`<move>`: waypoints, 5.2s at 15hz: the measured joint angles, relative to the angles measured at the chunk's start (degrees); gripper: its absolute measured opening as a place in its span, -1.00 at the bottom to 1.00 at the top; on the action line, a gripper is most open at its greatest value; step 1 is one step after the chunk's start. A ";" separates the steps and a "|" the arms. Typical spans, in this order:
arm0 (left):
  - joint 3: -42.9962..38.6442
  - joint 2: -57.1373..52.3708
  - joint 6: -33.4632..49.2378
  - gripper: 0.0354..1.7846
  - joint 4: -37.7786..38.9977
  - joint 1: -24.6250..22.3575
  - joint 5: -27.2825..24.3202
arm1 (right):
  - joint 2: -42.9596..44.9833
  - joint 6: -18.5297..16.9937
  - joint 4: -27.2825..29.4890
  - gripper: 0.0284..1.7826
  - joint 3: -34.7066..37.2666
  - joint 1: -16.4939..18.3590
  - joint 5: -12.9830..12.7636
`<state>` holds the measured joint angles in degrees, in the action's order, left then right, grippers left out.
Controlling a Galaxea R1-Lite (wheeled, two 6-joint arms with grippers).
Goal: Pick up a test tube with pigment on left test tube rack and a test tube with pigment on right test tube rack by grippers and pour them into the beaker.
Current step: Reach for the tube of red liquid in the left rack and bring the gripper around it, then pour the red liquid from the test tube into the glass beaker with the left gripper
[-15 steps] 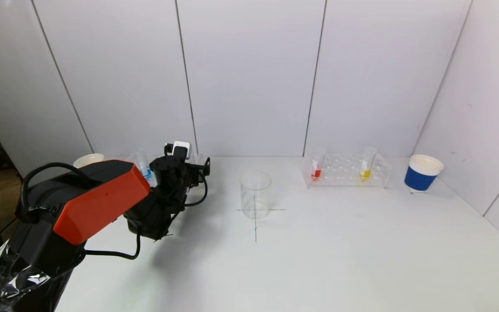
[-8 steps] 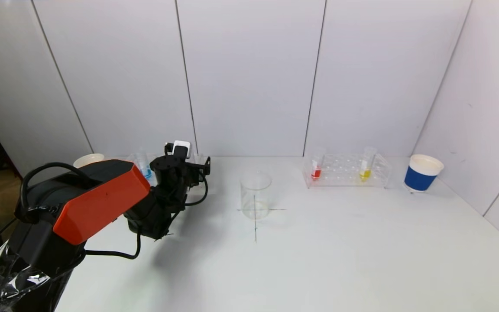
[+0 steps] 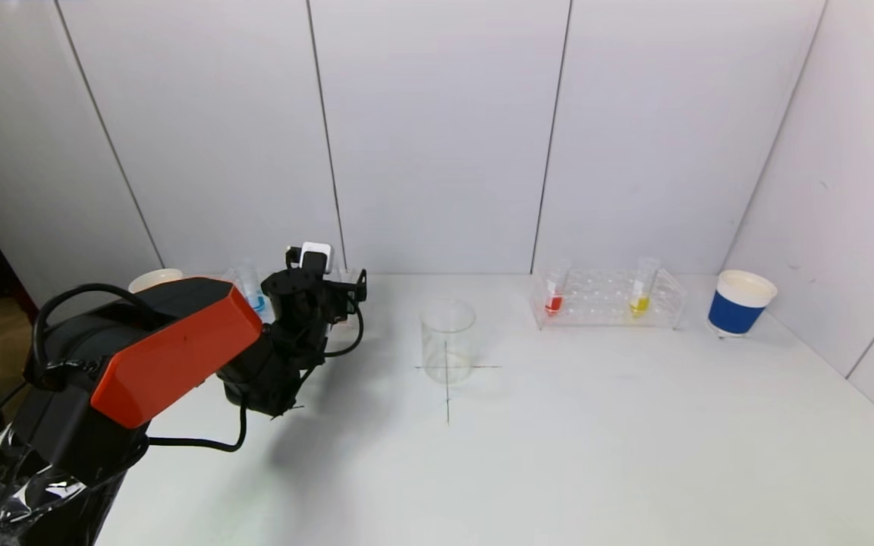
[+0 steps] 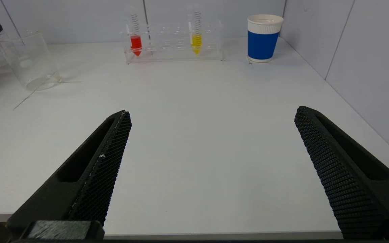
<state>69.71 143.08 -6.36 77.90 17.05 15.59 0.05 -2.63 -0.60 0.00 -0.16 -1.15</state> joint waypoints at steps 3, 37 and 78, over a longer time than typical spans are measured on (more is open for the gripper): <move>-0.80 -0.11 0.00 0.98 1.05 0.17 0.13 | 0.00 0.00 0.00 0.98 0.00 0.00 0.00; -0.99 -0.44 0.00 -0.50 0.88 0.26 0.69 | 0.00 0.00 0.02 0.98 0.00 0.00 -0.01; 44.24 -17.07 -2.67 -0.50 -70.41 2.71 -38.74 | 0.00 0.00 0.00 0.98 0.00 0.00 0.00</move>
<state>113.95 126.01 -9.03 7.49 19.76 -23.15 0.05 -2.63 -0.60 0.00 -0.16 -1.15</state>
